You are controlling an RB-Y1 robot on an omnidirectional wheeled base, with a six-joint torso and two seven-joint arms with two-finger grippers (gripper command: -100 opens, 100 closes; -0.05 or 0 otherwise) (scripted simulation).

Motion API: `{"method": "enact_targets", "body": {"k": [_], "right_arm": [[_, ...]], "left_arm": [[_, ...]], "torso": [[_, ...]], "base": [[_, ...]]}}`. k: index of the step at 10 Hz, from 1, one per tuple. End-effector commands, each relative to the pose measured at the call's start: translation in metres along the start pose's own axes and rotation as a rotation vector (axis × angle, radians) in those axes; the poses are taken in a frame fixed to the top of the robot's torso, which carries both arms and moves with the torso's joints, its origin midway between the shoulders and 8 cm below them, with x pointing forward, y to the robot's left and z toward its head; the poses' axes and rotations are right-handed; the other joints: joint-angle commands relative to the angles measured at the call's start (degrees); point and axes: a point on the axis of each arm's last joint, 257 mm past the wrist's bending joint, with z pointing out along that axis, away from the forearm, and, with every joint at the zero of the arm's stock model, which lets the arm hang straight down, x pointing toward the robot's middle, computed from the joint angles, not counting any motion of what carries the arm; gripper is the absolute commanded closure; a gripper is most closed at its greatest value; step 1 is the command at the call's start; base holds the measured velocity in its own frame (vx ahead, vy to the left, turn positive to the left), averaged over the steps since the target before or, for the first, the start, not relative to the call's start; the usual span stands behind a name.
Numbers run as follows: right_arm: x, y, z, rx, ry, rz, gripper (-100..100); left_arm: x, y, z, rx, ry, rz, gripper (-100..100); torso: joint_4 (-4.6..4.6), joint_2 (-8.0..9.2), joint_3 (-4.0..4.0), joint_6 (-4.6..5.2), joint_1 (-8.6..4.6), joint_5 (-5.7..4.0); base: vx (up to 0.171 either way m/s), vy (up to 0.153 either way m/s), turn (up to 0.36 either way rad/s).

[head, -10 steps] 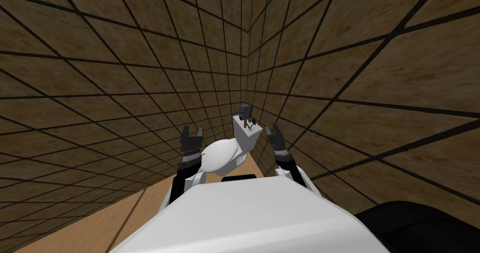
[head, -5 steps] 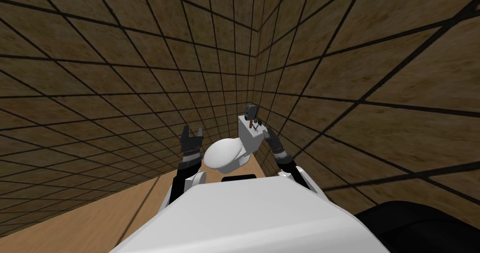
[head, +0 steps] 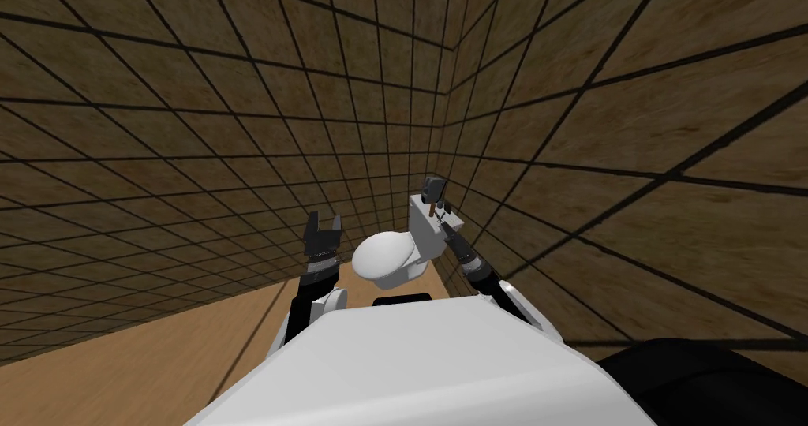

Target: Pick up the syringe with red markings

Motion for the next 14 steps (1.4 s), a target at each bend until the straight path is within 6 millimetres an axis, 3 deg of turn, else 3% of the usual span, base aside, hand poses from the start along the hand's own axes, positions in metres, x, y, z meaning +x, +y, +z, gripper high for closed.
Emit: {"method": "enact_targets", "body": {"k": [1,5,7,10,14], "right_arm": [[0.013,-0.009,-0.006,0.022,0.060,-0.041,-100],[0.036,-0.029,-0.025,0.062,0.196,-0.131,-100],[0.038,-0.030,-0.029,0.065,0.233,-0.148,-100],[0.055,-0.051,-0.051,0.098,0.353,-0.237,-100],[0.062,-0.064,-0.070,0.115,0.466,-0.310,-100]], "left_arm": [[0.000,0.000,0.000,0.000,0.000,0.000,0],[0.000,0.000,0.000,0.000,0.000,0.000,0],[0.000,0.000,0.000,0.000,0.000,0.000,0],[0.000,0.000,0.000,0.000,0.000,0.000,0],[0.000,0.000,0.000,0.000,0.000,0.000,0]], "torso": [[0.00,0.00,0.00,0.00,0.00,0.00],[0.00,-0.02,-0.01,0.00,-0.02,0.00],[0.00,0.01,0.00,0.01,-0.01,0.00],[0.00,0.00,0.00,0.00,-0.05,-0.01],[0.00,0.01,0.00,0.02,-0.05,-0.01]], "base": [[-0.002,0.040,0.269],[0.002,0.033,0.181],[0.000,0.018,0.081],[0.001,0.023,0.247],[0.001,0.018,0.114]]}}
